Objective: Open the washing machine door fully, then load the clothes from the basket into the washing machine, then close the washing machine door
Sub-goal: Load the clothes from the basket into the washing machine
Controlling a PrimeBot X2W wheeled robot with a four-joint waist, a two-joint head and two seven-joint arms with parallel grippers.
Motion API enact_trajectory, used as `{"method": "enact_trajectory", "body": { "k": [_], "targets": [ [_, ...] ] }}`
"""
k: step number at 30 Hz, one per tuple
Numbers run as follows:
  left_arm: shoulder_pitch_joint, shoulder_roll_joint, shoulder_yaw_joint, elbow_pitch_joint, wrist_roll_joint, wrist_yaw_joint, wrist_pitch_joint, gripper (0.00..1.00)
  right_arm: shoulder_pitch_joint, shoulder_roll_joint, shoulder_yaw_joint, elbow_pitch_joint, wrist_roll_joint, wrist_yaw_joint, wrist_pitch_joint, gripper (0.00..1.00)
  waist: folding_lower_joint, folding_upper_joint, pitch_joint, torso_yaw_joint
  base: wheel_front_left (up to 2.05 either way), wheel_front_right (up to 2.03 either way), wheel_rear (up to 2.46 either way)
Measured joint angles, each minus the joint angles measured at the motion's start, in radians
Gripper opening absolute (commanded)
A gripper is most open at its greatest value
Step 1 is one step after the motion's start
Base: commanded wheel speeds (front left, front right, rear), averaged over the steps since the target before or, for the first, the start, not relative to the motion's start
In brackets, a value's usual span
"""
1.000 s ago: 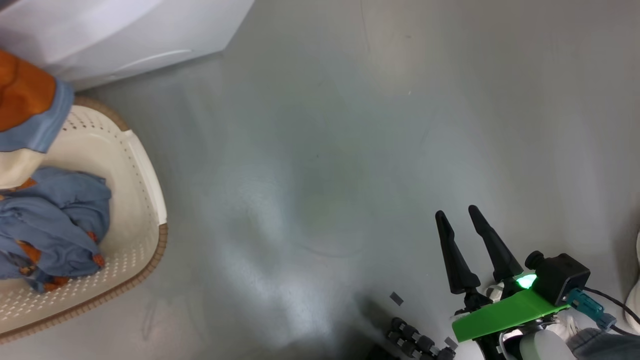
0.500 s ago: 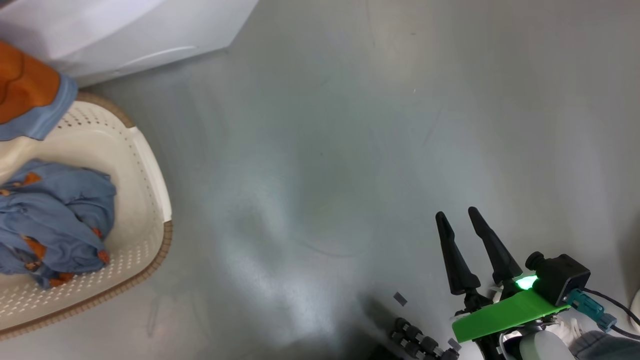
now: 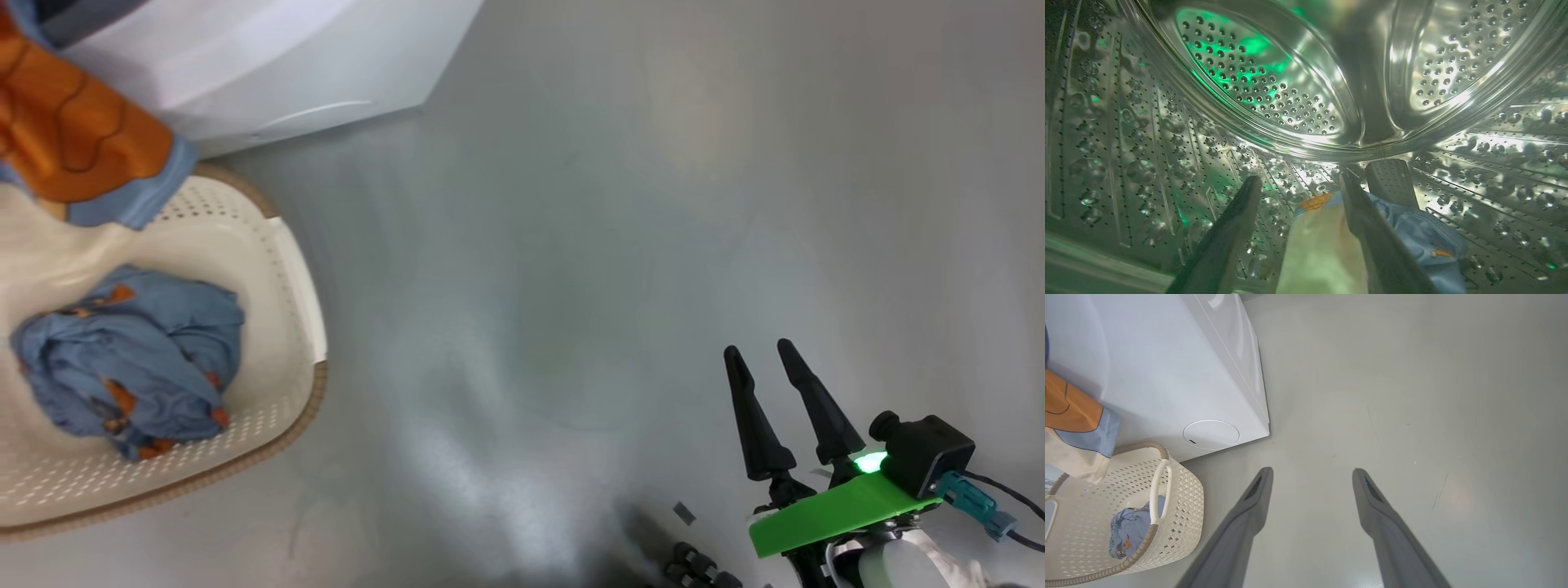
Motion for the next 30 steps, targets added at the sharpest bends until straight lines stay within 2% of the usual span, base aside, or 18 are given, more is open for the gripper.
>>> {"method": "enact_trajectory", "body": {
  "k": [7,20,25,30],
  "targets": [
    [0.041,-0.076,0.006,0.014,-0.040,0.030,-0.038,1.00,-0.001,-0.009,-0.006,0.001,0.000,0.000,0.000,1.00,0.0000,0.0000,-0.031,0.042,0.00,0.00,0.00],
    [0.116,-0.161,0.006,0.003,-0.078,0.060,-0.078,1.00,-0.001,-0.019,-0.036,0.008,-0.008,0.000,0.000,1.00,0.0000,0.0000,-0.101,0.108,0.00,0.00,0.00],
    [0.210,-0.207,0.006,-0.063,-0.106,0.059,-0.088,1.00,0.000,-0.028,-0.036,0.010,-0.018,0.000,0.000,1.00,0.0000,0.0000,-0.130,0.134,0.00,0.00,0.00],
    [0.328,-0.251,-0.019,-0.185,-0.112,0.034,-0.090,1.00,0.001,-0.031,-0.047,0.014,-0.035,0.000,0.000,1.00,0.0000,0.0000,-0.158,0.171,0.00,0.00,0.00]
  ]
}}
